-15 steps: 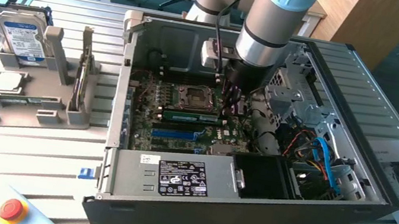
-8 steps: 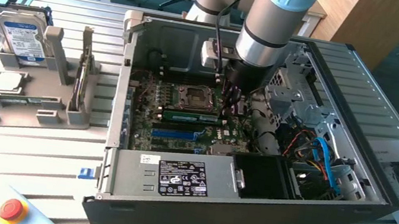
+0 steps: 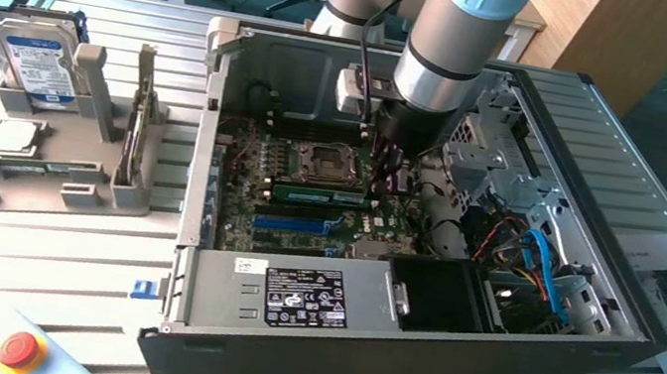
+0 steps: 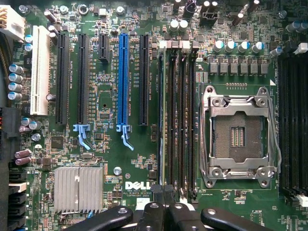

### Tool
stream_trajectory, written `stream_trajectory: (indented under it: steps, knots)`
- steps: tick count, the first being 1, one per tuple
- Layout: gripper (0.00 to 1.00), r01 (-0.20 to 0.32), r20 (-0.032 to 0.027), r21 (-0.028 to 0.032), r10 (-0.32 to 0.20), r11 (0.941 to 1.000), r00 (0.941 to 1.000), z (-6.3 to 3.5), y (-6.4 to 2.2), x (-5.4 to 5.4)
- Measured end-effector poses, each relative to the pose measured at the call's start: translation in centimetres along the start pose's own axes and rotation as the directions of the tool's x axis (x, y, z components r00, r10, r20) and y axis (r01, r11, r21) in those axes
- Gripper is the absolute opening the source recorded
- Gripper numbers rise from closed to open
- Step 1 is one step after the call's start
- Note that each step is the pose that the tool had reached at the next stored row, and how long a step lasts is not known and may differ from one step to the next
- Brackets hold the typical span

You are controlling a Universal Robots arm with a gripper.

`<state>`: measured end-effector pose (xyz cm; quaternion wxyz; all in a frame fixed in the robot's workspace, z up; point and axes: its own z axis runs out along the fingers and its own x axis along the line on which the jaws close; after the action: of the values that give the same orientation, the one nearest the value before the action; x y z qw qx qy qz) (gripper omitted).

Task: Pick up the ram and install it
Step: 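Press down the ram until it locks into place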

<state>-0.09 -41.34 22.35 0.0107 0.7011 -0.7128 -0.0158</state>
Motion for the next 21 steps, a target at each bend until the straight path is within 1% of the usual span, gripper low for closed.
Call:
stream_trajectory:
  steps: [21]
  knots:
    - [0.10,0.000,0.0006,0.0001,0.000,1.0000,1.0000,0.11,-0.01,-0.01]
